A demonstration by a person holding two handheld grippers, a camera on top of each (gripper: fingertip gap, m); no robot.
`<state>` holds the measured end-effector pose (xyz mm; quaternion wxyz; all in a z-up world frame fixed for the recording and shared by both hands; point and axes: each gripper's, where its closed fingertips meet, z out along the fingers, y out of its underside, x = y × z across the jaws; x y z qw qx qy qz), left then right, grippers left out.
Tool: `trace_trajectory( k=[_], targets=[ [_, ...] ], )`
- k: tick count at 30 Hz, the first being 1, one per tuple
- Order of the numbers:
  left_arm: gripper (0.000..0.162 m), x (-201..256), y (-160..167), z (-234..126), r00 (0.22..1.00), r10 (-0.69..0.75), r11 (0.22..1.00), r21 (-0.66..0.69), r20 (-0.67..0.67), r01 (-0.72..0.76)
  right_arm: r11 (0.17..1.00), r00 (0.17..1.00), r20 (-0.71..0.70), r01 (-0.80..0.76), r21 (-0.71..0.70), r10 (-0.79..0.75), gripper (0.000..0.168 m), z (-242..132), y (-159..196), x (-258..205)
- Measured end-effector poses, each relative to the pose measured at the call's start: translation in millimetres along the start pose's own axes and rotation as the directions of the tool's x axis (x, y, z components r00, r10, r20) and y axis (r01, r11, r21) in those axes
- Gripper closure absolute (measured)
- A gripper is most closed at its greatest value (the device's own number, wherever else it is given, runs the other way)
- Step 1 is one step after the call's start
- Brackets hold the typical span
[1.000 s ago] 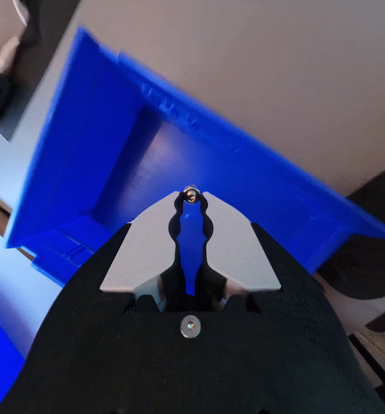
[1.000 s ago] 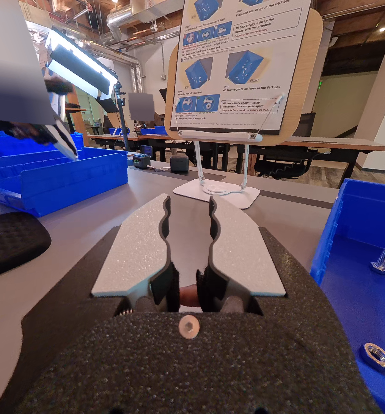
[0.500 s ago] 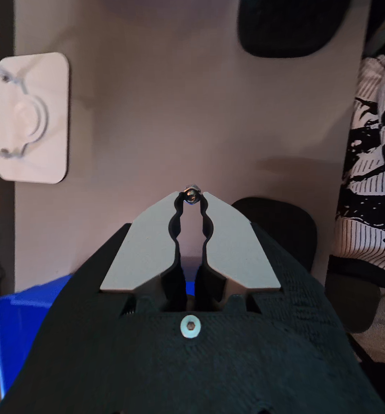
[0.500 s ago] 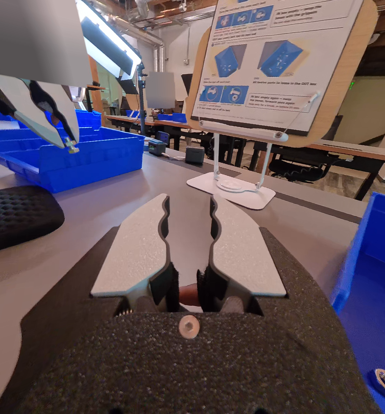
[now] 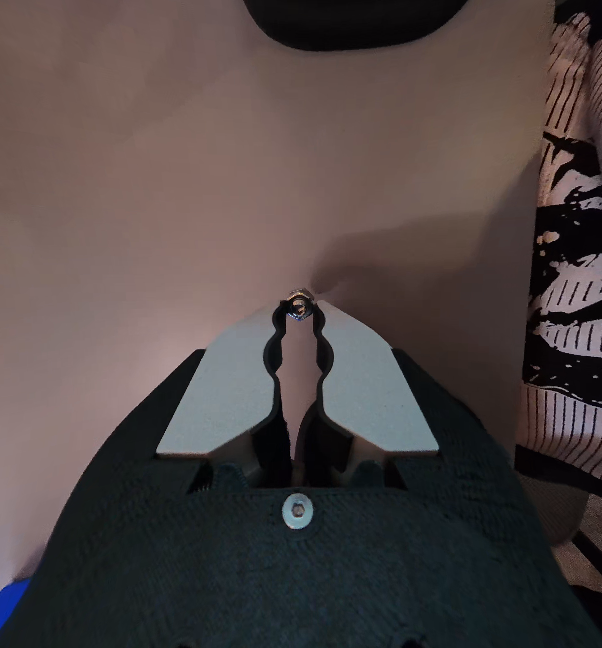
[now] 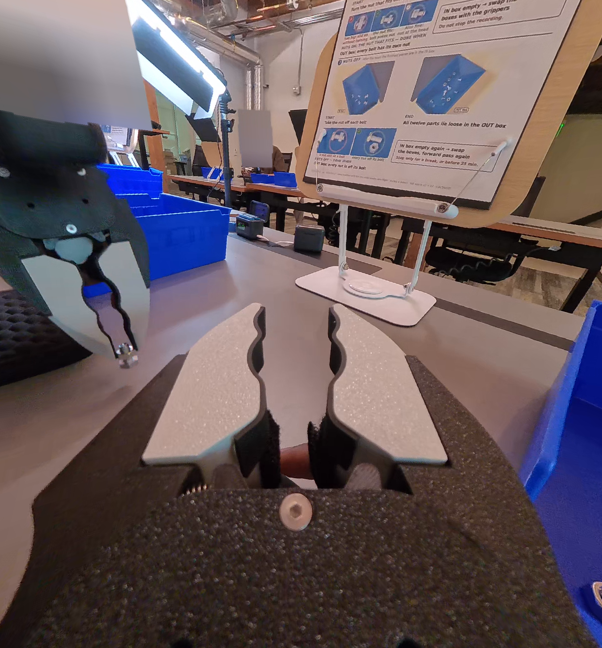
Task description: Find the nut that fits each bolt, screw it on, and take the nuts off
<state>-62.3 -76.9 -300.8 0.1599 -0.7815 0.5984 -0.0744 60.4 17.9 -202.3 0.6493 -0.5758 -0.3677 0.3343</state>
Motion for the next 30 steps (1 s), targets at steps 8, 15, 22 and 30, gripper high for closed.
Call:
trace_trajectory(
  k=[8, 15, 22, 30],
  targets=[
    [0.147, 5.3, 0.3, 11.8, 1.0, -0.003, 1.0, -0.016, -0.026, 0.003, 1.0, 1.0, 0.001, 0.0, -0.003, 0.0, 0.134, 0.5, 1.0, -0.2],
    [0.14, 3.5, -1.8, 10.0, 0.998, -0.056, 0.997, 0.053, -0.02, 0.057, 1.0, 1.0, 0.021, 0.003, -0.023, -0.003, 0.134, 2.7, 3.6, -2.9],
    [0.126, -5.8, -21.6, -30.3, 0.969, -0.246, 0.832, 0.518, 0.026, 0.198, 0.972, 0.952, 0.304, 0.097, -0.213, -0.028, 0.136, 13.1, 26.9, -47.1],
    [0.115, 2.8, -23.7, -104.9, 0.933, -0.354, 0.245, 0.957, -0.061, 0.155, 0.891, 0.813, 0.582, 0.237, -0.389, 0.038, 0.142, 30.4, 47.2, -112.9]
  ],
)
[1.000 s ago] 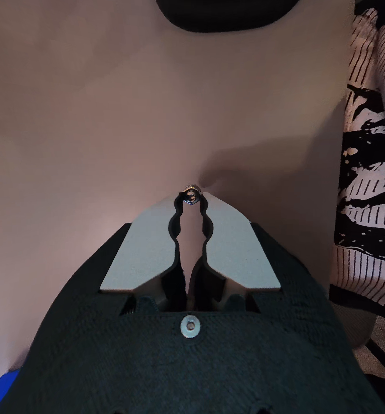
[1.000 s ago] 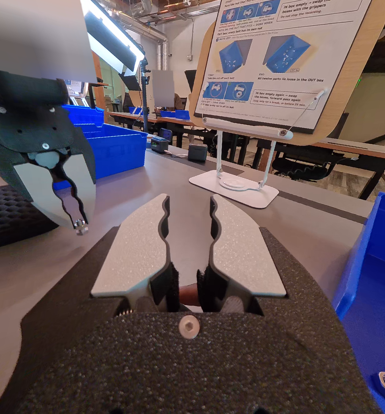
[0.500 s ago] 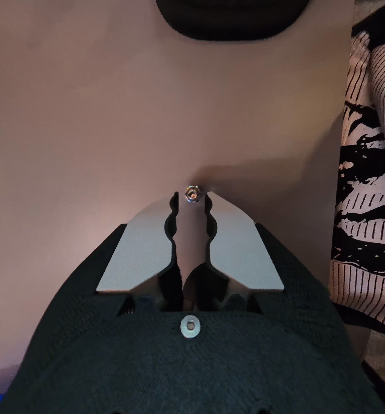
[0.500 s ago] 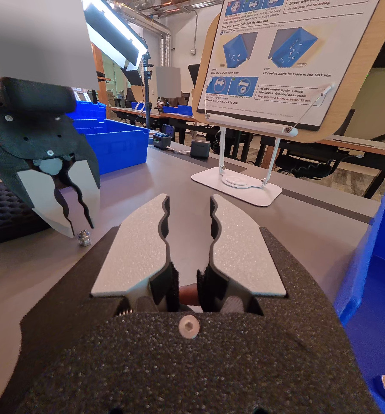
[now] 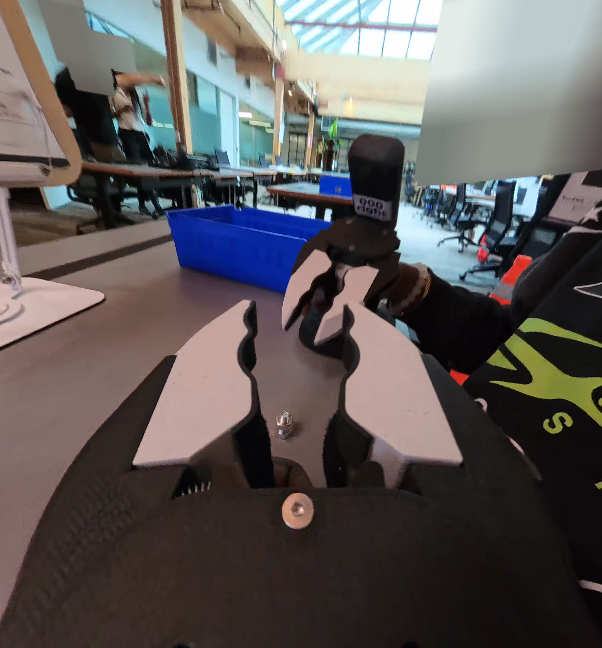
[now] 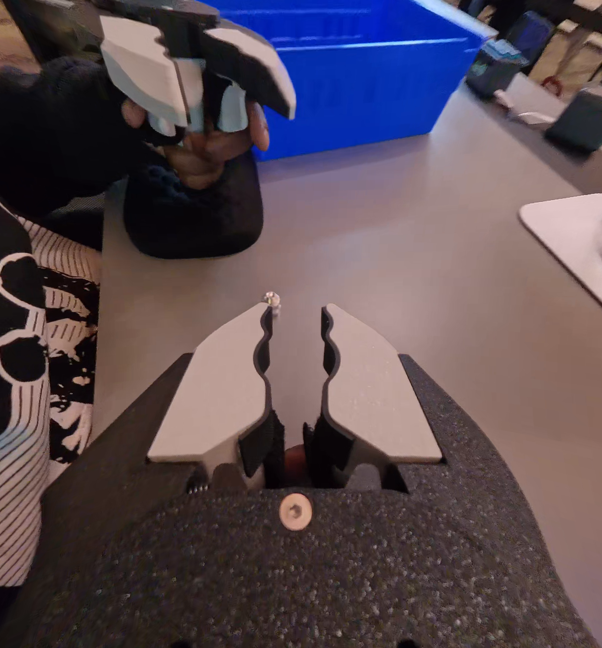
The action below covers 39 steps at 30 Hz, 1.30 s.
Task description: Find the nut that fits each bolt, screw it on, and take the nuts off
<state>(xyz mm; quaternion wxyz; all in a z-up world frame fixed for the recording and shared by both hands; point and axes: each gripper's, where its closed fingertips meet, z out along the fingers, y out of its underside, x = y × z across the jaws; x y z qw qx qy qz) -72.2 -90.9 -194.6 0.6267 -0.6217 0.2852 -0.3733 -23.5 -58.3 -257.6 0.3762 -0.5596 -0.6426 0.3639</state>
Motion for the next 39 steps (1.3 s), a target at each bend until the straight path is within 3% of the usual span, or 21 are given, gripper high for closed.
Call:
trace_trajectory(
  k=[9, 28, 34, 39],
  targets=[
    [0.11, 4.9, -4.3, -14.8, 1.0, 0.025, 0.993, 0.119, -0.006, -0.024, 0.985, 0.994, 0.099, -0.022, -0.174, 0.04, 0.147, 46.6, 15.0, -17.5],
    [0.11, 2.9, 0.2, -12.1, 1.0, 0.023, 0.995, 0.093, 0.003, -0.023, 0.972, 0.992, 0.114, -0.017, -0.234, 0.045, 0.16, 59.3, 23.4, -17.4],
    [0.11, -7.9, 20.0, 4.8, 0.982, 0.12, 0.99, -0.095, 0.149, -0.106, 0.988, 0.995, 0.059, -0.071, -0.135, 0.079, 0.161, 29.3, -11.7, 0.1],
    [0.115, -23.0, 28.7, 20.8, 0.903, 0.263, 0.954, -0.229, 0.34, -0.192, 0.992, 0.994, 0.02, -0.109, -0.056, 0.111, 0.161, 4.7, -50.2, 6.3]
  ],
)
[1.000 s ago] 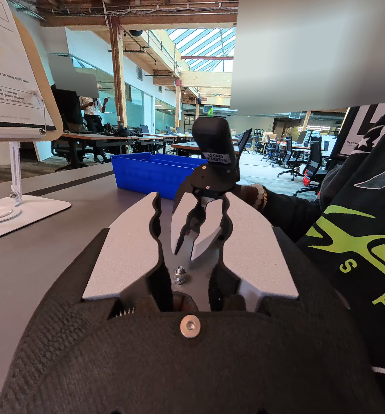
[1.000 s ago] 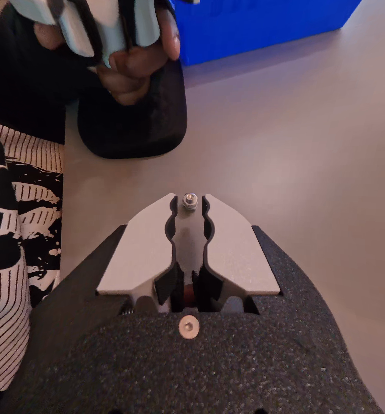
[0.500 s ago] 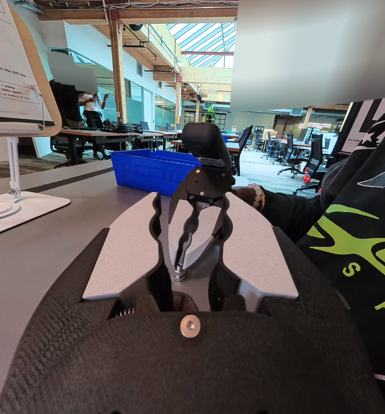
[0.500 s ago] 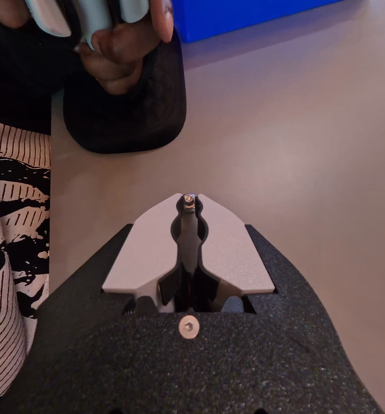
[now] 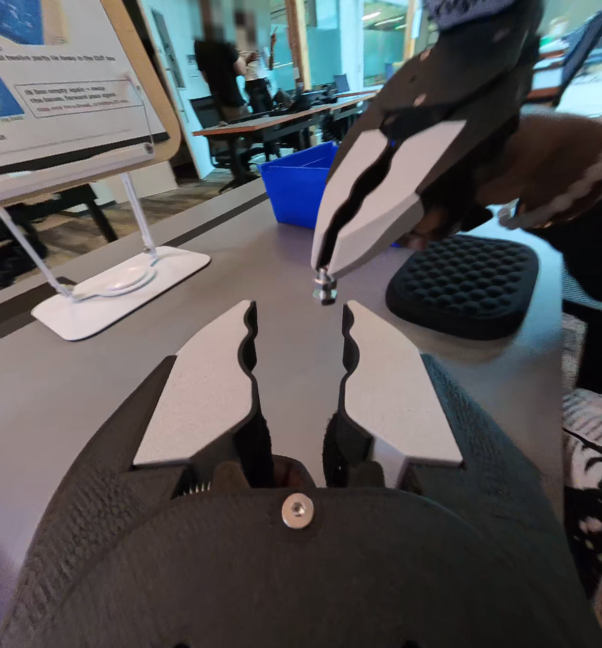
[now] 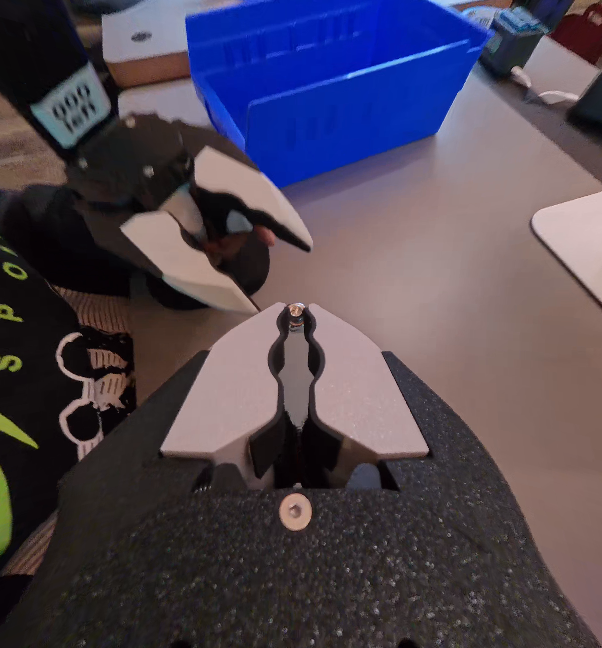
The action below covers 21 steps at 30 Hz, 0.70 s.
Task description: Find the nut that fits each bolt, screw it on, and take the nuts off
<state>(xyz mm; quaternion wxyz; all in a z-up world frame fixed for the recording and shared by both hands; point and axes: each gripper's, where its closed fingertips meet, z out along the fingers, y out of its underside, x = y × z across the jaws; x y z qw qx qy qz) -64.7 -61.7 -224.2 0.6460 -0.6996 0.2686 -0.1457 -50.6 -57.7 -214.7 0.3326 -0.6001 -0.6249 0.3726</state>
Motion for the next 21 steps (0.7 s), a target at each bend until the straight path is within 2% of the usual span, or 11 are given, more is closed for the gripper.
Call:
trace_trajectory(
  k=[3, 11, 21],
  targets=[
    [0.117, 3.9, 1.7, 8.2, 0.998, 0.049, 0.999, -0.026, 0.041, -0.048, 0.999, 1.0, 0.025, -0.006, 0.045, 0.005, 0.161, -6.5, -14.9, -8.3],
    [0.133, 20.5, -5.6, 7.7, 0.997, 0.038, 0.999, 0.033, -0.067, -0.036, 0.997, 0.993, 0.097, 0.064, 0.038, -0.068, 0.161, -3.6, -16.9, -26.3],
    [0.146, 25.0, -2.4, 9.2, 0.994, 0.044, 0.999, 0.021, -0.099, -0.042, 0.996, 0.989, 0.122, 0.082, 0.041, -0.086, 0.161, -0.4, -18.1, -30.1]
  ],
)
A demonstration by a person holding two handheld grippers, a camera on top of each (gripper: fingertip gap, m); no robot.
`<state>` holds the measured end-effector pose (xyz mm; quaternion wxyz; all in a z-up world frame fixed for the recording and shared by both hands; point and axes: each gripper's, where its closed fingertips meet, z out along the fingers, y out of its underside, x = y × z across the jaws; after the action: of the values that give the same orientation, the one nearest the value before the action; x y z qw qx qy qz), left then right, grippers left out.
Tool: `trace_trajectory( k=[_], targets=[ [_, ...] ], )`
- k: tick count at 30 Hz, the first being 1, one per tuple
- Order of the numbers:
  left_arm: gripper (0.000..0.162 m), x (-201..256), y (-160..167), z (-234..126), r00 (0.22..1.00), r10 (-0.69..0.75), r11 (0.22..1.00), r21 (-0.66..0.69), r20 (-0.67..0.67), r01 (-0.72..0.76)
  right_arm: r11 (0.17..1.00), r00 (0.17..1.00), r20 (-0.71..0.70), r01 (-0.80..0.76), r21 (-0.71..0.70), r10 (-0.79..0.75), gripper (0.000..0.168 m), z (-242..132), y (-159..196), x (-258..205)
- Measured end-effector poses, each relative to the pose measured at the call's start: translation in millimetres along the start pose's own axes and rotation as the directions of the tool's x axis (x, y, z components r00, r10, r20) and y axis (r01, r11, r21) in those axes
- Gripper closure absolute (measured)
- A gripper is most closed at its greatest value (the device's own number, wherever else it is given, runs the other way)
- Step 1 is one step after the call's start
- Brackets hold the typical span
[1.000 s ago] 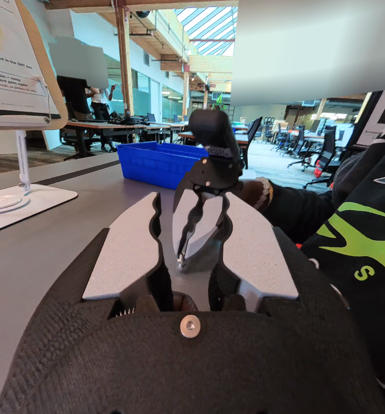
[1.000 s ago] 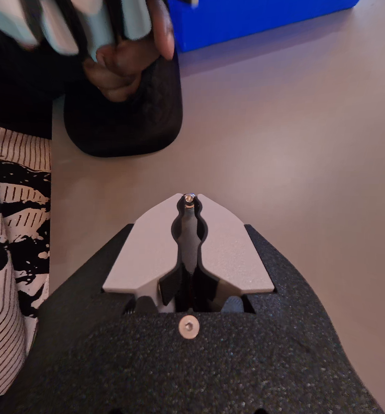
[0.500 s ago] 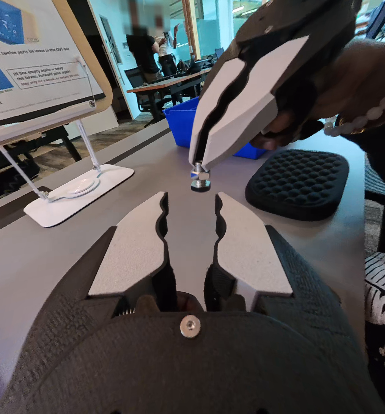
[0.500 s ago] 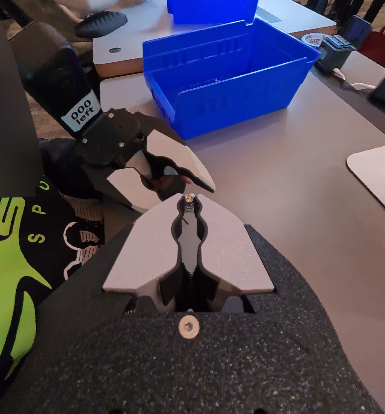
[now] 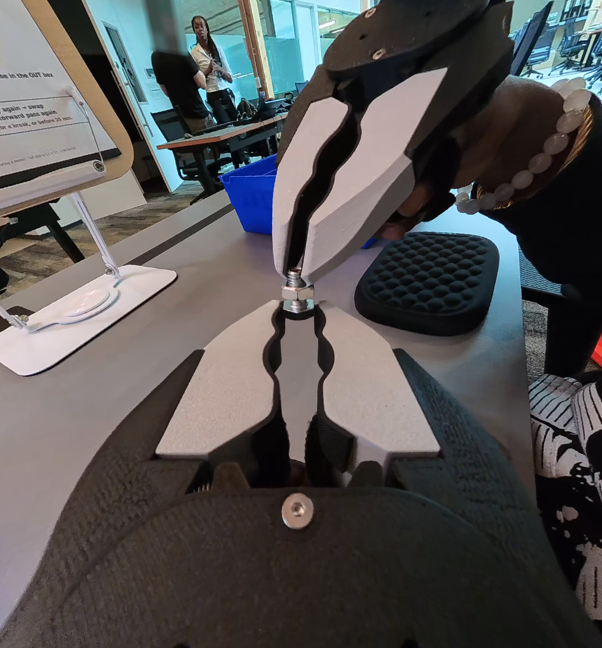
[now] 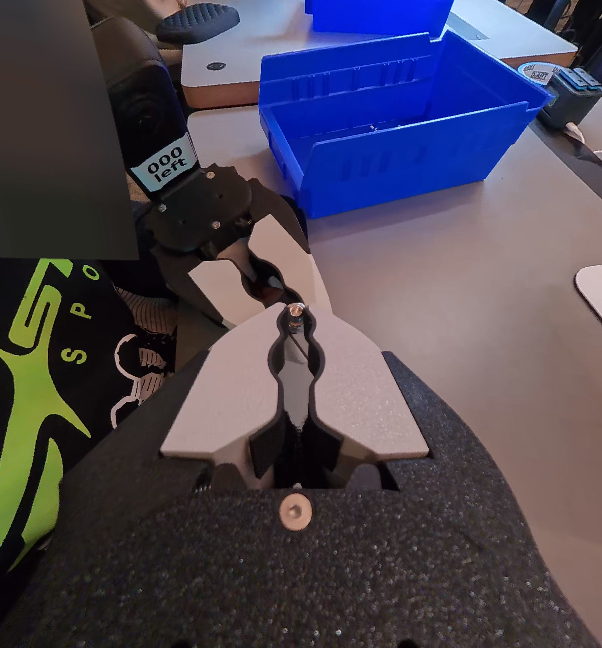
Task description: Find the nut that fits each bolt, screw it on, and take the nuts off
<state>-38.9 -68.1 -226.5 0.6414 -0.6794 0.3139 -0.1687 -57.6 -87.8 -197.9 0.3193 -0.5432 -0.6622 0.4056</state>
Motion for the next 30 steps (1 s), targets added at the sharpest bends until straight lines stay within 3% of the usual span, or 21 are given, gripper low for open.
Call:
trace_trajectory(
  k=[6, 10, 13, 20, 27, 30],
  targets=[
    [0.147, -1.0, -4.0, -2.3, 1.0, -0.027, 0.999, 0.035, -0.012, 0.028, 0.998, 1.0, 0.0, 0.009, 0.06, -0.009, 0.16, 0.2, -5.8, -0.4],
    [0.147, -4.7, -10.7, -6.9, 0.993, -0.111, 0.989, 0.095, -0.044, 0.115, 0.957, 0.999, -0.014, -0.035, 0.289, 0.041, 0.129, -2.0, -22.3, -0.4],
    [0.147, -2.6, -14.9, -9.3, 0.981, -0.162, 0.976, 0.129, -0.102, 0.175, 0.918, 0.997, -0.042, -0.049, 0.393, 0.072, 0.119, 3.9, -21.7, 0.7],
    [0.147, 8.2, -19.0, -11.8, 0.963, -0.179, 0.965, 0.154, -0.202, 0.212, 0.887, 0.991, -0.035, -0.097, 0.451, 0.126, 0.122, 15.6, -14.8, 4.5],
    [0.147, 6.4, -20.9, -14.4, 0.953, -0.204, 0.955, 0.17, -0.222, 0.244, 0.886, 0.993, -0.043, -0.075, 0.458, 0.106, 0.125, 0.4, -11.0, 5.5],
    [0.147, 7.0, -21.7, -15.5, 0.952, -0.203, 0.953, 0.176, -0.231, 0.246, 0.872, 0.988, -0.085, -0.07, 0.484, 0.127, 0.148, -11.1, -7.4, 13.2]
  ],
)
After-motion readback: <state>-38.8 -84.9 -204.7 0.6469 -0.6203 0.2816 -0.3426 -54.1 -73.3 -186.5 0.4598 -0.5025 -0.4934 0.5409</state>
